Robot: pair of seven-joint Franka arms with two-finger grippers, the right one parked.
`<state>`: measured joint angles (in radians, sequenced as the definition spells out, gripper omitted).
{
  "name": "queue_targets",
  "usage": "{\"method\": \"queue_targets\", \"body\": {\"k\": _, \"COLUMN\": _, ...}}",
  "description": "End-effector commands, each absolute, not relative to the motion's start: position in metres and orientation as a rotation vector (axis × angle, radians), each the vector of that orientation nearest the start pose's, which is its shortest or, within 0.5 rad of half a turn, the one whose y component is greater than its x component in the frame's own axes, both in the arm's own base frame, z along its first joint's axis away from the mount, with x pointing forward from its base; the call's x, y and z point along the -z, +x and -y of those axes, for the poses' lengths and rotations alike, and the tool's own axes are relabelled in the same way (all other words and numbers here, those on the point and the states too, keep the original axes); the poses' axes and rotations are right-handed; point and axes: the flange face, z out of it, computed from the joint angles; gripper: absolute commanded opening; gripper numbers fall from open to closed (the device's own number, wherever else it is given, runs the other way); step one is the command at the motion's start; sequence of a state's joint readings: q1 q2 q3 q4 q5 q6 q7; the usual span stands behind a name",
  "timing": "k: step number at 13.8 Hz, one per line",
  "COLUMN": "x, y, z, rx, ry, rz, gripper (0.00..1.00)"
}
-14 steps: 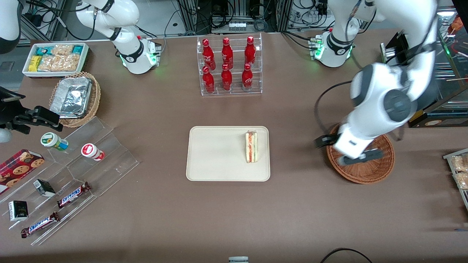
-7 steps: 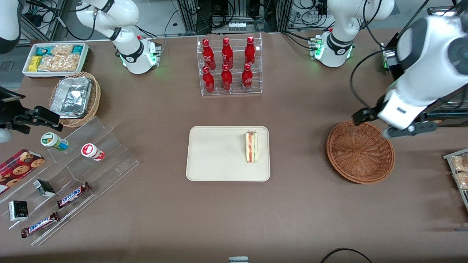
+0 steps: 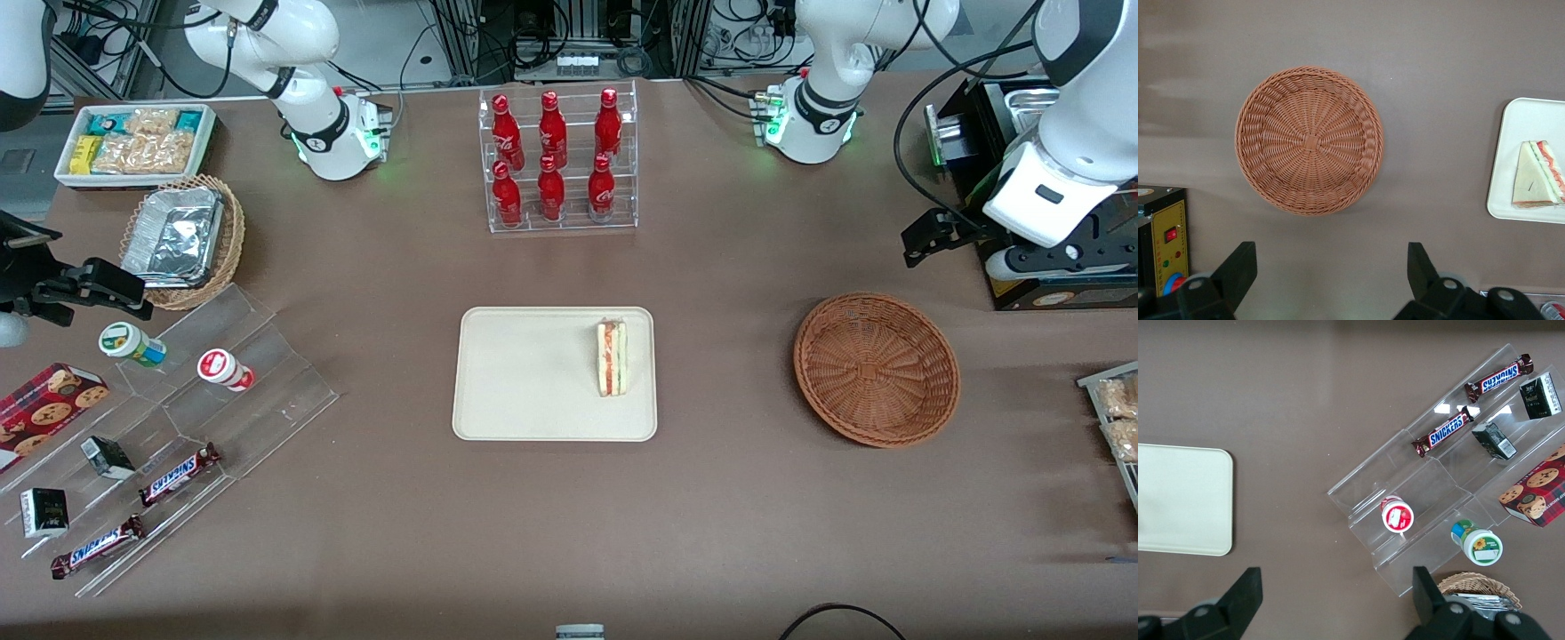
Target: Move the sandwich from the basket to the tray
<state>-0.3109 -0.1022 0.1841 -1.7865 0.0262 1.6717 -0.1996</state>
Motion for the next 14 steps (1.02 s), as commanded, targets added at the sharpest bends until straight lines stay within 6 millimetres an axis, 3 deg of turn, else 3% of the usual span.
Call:
{"method": "queue_targets", "body": {"k": 1, "x": -0.585, "y": 0.521, "z": 0.059, "rx": -0.02, "ry": -3.113, "rz": 0.084, "gripper": 1.0}}
{"method": "queue_targets", "body": {"k": 8, "x": -0.577, "y": 0.534, "z": 0.056, "rx": -0.025, "ry": -3.107, "rz": 0.101, "gripper": 1.0}}
{"method": "queue_targets", "body": {"k": 14, "x": -0.586, "y": 0.532, "z": 0.06, "rx": -0.007, "ry": -3.112, "rz": 0.097, "gripper": 1.0}}
